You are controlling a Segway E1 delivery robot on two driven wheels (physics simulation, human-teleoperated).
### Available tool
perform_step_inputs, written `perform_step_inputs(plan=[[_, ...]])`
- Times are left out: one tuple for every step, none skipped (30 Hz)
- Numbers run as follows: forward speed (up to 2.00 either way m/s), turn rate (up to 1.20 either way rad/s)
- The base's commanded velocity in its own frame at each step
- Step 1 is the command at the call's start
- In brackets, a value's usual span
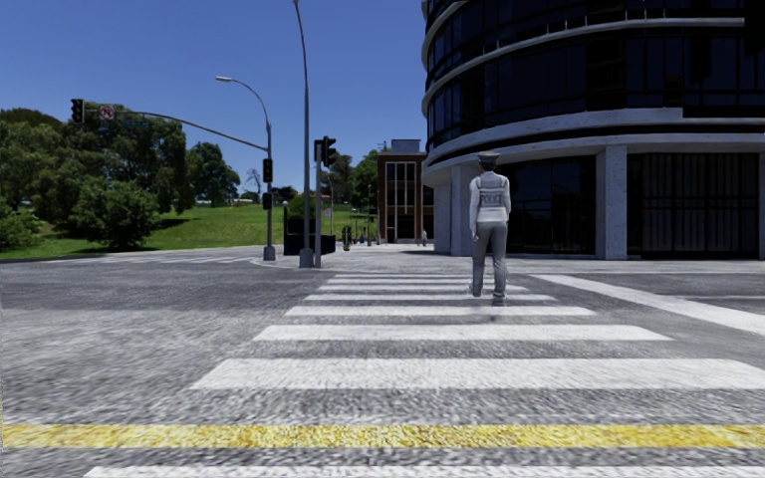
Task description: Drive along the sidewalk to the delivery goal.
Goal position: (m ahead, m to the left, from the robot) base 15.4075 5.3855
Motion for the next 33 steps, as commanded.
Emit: perform_step_inputs(plan=[[2.0,0.0],[2.0,0.0],[2.0,0.0],[2.0,0.0],[2.0,0.0],[2.0,0.0],[2.0,0.0],[2.0,0.0],[2.0,0.0],[2.0,0.0],[2.0,0.0],[2.0,0.0],[2.0,0.0],[2.0,0.0],[2.0,0.0],[2.0,0.0],[2.0,0.0],[2.0,0.0],[2.0,0.0],[2.0,0.0],[2.0,0.0],[2.0,0.0],[2.0,0.0],[2.0,0.0],[2.0,0.0],[2.0,0.0],[2.0,0.0],[2.0,0.0],[2.0,0.0],[2.0,0.0],[2.0,0.0],[2.0,0.0],[2.0,0.0]])
